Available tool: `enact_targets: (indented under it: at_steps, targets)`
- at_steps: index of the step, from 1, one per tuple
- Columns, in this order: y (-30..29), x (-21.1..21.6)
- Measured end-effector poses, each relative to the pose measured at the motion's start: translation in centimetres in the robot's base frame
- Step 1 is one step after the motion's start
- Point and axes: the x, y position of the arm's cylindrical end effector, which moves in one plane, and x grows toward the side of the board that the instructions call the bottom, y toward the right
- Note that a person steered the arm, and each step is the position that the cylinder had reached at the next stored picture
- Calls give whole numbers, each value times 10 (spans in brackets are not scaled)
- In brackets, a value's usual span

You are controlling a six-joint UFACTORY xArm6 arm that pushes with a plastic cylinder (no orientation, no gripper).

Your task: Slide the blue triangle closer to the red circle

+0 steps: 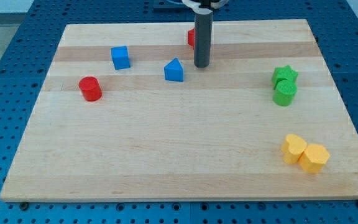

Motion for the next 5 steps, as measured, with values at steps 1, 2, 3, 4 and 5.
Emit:
enact_targets:
  at_steps: [1,2,3,4,5]
  targets:
    - [-20,19]
    - [-21,19]
    - [-50,13]
    - [-93,8]
    - [-138,8]
